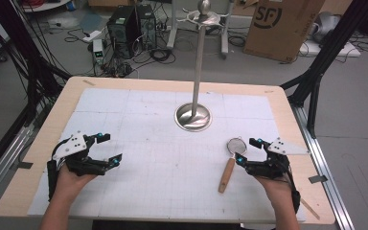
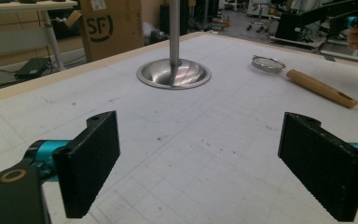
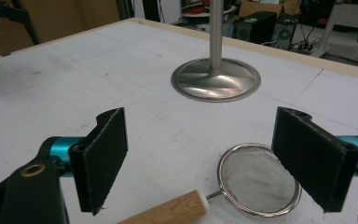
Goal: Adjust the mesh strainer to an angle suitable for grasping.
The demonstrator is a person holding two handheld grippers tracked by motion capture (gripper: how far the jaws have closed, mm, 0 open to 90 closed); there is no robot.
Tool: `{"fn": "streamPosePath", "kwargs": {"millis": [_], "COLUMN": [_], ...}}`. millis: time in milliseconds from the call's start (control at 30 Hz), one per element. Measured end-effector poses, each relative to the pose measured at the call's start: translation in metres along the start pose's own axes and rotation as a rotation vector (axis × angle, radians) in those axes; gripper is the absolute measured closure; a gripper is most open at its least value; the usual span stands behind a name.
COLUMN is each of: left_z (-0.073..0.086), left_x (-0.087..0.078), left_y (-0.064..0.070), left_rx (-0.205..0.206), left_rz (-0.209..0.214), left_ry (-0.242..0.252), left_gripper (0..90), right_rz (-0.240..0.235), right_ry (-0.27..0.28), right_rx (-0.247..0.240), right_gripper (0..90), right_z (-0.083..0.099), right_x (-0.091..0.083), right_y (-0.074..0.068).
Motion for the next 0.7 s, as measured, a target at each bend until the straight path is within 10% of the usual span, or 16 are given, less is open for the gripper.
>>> {"fn": "streamPosePath", "kwargs": {"millis": [700], "left_z": [0.0003], "left_x": [-0.0003], "left_y": [-0.0008], "left_rx": [0.004], "left_rz": [-0.006], "left_ry": [-0.007], "left_gripper": [13.3], "right_rz": [-0.016], "right_ry": [-0.050], "right_rx": [-0.011], "right_gripper": [22.0], "right_z": [0.0073], "right_x": [-0.0047], "right_y": [-0.0009]}}
Point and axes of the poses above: each handheld gripper's, and its own axes: x roughly forward along the jaws, z roughly out of its underside, y roughly to its right, the point moved 7 cm from there along x, roughly forward along the jaws, and after that the axes turned 15 degrees about y, right-handed, at the moved point
